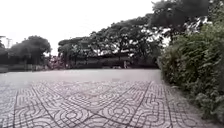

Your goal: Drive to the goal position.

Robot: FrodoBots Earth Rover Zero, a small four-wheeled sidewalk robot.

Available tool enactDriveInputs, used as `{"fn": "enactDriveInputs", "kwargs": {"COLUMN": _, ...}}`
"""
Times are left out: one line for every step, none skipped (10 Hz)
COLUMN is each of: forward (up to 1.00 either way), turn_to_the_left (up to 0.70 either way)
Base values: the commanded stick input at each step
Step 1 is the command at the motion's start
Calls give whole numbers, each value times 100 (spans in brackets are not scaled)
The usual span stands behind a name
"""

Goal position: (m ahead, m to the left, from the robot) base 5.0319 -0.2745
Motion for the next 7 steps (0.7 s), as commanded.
{"fn": "enactDriveInputs", "kwargs": {"forward": 100, "turn_to_the_left": 0}}
{"fn": "enactDriveInputs", "kwargs": {"forward": 100, "turn_to_the_left": 0}}
{"fn": "enactDriveInputs", "kwargs": {"forward": 100, "turn_to_the_left": 0}}
{"fn": "enactDriveInputs", "kwargs": {"forward": 100, "turn_to_the_left": 0}}
{"fn": "enactDriveInputs", "kwargs": {"forward": 100, "turn_to_the_left": 0}}
{"fn": "enactDriveInputs", "kwargs": {"forward": 100, "turn_to_the_left": 0}}
{"fn": "enactDriveInputs", "kwargs": {"forward": 100, "turn_to_the_left": 0}}
